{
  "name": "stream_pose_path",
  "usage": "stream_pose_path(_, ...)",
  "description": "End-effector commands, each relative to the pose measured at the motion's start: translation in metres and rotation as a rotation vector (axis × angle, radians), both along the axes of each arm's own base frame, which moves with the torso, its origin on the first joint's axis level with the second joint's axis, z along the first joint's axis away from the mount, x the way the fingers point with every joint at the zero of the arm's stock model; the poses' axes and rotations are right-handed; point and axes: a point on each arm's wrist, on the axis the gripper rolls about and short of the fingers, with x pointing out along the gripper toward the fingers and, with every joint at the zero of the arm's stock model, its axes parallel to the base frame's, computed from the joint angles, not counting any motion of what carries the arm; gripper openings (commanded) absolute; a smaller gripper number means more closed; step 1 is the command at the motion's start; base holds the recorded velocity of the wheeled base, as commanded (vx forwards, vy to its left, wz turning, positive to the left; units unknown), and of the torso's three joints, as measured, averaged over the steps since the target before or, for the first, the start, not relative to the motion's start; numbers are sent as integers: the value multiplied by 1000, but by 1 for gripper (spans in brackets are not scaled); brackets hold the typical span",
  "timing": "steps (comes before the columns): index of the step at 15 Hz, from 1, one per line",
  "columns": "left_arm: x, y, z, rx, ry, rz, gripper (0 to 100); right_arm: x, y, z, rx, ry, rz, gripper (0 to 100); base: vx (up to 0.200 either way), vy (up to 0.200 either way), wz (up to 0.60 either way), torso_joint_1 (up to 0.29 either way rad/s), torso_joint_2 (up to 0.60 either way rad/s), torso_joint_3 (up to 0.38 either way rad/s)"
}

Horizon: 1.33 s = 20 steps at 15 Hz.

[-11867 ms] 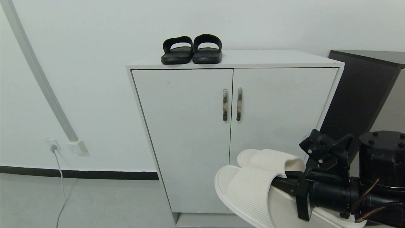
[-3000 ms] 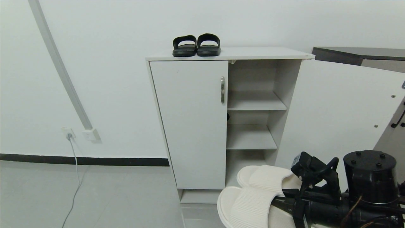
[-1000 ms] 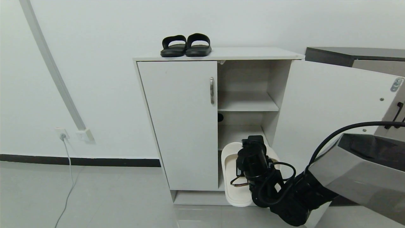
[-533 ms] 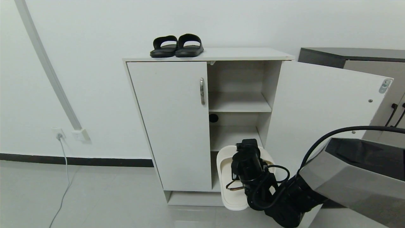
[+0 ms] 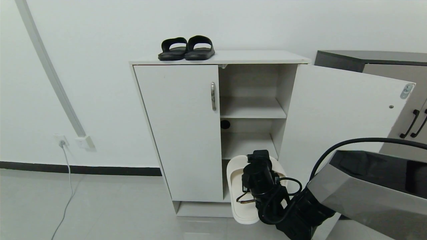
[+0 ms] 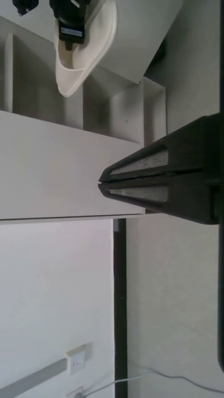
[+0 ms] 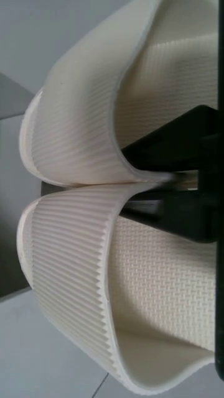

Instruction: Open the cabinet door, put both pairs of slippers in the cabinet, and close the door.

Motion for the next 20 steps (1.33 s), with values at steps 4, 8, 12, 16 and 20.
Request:
stream_pose_path(4,0,0,0,-1,2,1,0,1,1,-10,-7,18,14,0,0,0,0,0,2,-40)
stream_pose_path(8,0,0,0,0,3,1,0,3,1,-16,-8,24,22,0,0,0,0,5,5,-168)
stream_pose_path(12,0,0,0,0,3,0,0,3,2,-23,-14,31,22,0,0,0,0,0,1,-195)
stream_pose_path(16,0,0,0,0,0,3,0,7,0,-34,-23,39,13,0,0,0,0,4,6,-198)
stream_pose_path(20,0,0,0,-3,0,17,0,22,0,-50,-41,-139,23,0,0,0,0,2,2,-108)
